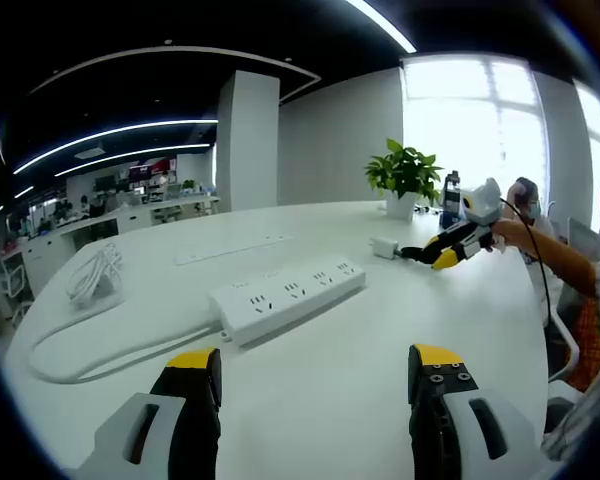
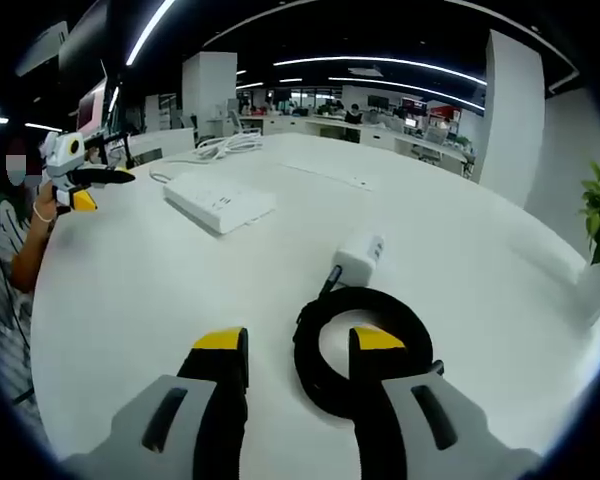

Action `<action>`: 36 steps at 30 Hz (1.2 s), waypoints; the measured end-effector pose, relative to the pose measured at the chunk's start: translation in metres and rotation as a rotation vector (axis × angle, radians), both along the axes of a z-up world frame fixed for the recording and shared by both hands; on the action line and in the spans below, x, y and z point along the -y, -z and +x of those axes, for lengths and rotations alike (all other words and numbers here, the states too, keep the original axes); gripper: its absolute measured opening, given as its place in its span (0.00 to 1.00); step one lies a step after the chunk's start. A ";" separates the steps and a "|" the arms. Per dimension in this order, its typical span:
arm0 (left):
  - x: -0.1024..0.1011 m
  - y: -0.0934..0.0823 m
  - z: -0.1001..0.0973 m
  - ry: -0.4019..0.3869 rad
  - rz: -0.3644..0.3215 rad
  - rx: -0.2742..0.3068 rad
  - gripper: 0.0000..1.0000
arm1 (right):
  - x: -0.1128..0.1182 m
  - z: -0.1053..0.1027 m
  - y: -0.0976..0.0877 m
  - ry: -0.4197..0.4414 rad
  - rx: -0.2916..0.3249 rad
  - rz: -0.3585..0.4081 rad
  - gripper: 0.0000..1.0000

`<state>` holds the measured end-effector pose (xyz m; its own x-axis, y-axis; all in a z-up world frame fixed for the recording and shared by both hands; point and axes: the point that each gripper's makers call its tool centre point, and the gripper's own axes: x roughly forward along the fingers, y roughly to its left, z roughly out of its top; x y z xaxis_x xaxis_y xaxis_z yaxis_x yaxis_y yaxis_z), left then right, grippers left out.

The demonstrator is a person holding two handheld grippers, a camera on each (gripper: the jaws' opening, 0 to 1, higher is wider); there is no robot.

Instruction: Straighten the power strip on the desk, plug the charger into it

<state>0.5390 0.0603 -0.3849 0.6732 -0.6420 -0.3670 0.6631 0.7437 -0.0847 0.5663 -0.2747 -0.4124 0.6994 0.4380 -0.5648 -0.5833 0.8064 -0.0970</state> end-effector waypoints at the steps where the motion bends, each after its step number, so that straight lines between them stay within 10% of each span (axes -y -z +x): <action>1: 0.000 0.000 0.000 0.000 0.000 0.000 0.78 | 0.000 0.000 0.001 -0.005 -0.003 -0.014 0.37; 36: -0.005 -0.005 -0.001 -0.007 -0.008 0.003 0.77 | 0.002 -0.002 0.011 -0.081 -0.140 -0.181 0.12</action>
